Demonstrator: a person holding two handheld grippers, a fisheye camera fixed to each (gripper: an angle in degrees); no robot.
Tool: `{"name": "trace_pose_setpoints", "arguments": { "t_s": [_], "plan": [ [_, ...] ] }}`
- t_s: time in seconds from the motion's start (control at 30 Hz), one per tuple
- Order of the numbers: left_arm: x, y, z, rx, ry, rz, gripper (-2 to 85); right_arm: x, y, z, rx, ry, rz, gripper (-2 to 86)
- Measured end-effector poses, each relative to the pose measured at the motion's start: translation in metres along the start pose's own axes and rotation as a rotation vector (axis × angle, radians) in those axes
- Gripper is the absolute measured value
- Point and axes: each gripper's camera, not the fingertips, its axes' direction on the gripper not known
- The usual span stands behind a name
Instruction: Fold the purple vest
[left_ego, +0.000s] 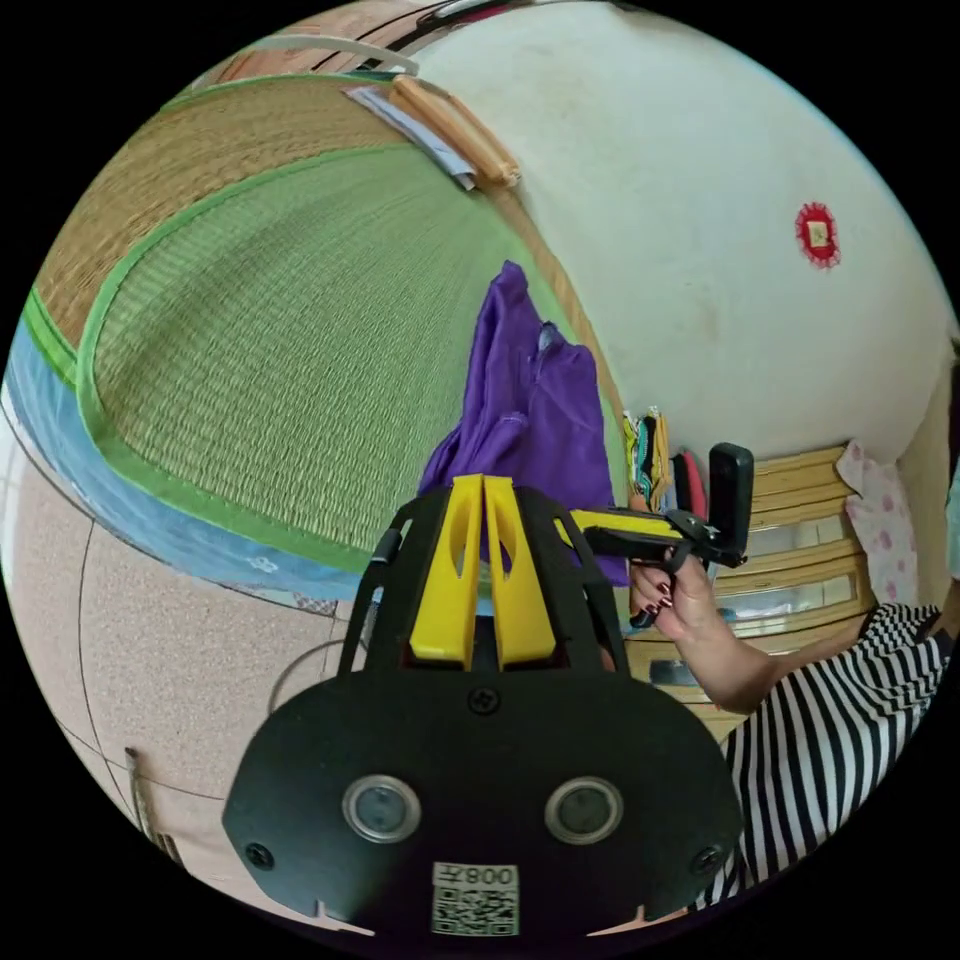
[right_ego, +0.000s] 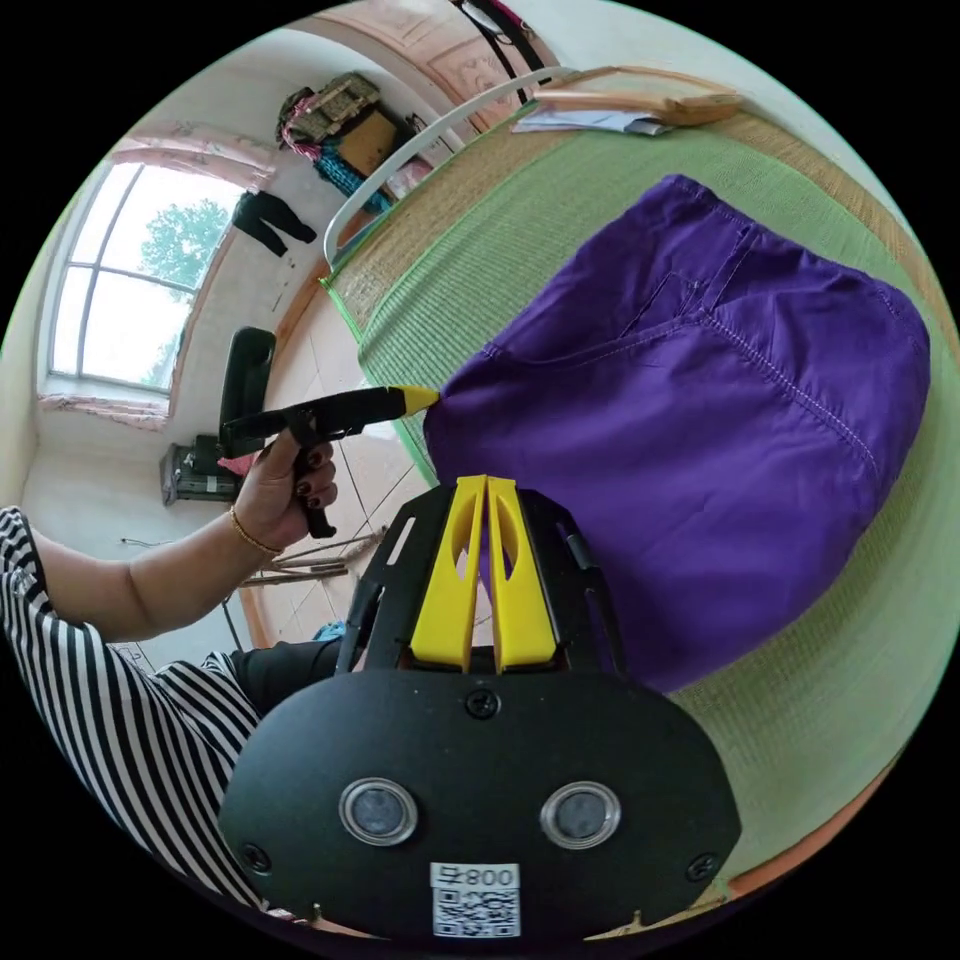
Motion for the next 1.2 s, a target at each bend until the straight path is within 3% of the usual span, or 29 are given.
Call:
{"name": "trace_pose_setpoints", "arguments": {
  "t_s": [0.17, 0.3, 0.43, 0.6, 0.77, 1.0, 1.2],
  "plan": [
    [0.033, -0.019, 0.007, -0.028, 0.017, 0.109, 0.1, -0.015, 0.031, -0.055, 0.059, 0.035, 0.009, 0.2],
    [0.032, -0.034, 0.02, -0.062, -0.119, 0.101, 0.1, -0.004, 0.059, -0.055, -0.011, 0.074, 0.088, 0.3],
    [0.027, -0.036, 0.022, -0.085, -0.086, 0.053, 0.1, -0.025, 0.078, -0.09, 0.037, 0.064, 0.091, 0.8],
    [0.061, -0.028, 0.001, -0.081, -0.095, 0.137, 0.1, -0.071, 0.14, -0.153, 0.121, 0.269, 0.112, 4.2],
    [0.08, -0.013, 0.001, -0.115, -0.053, 0.152, 0.1, -0.105, 0.183, -0.159, 0.116, 0.324, 0.179, 7.7],
    [0.116, -0.016, 0.009, -0.169, -0.032, 0.221, 0.1, -0.157, 0.167, -0.15, 0.161, 0.475, 0.179, 8.5],
    [0.149, -0.018, 0.007, -0.193, -0.022, 0.271, 0.1, -0.182, 0.15, -0.13, 0.113, 0.552, 0.171, 2.7]
  ]
}}
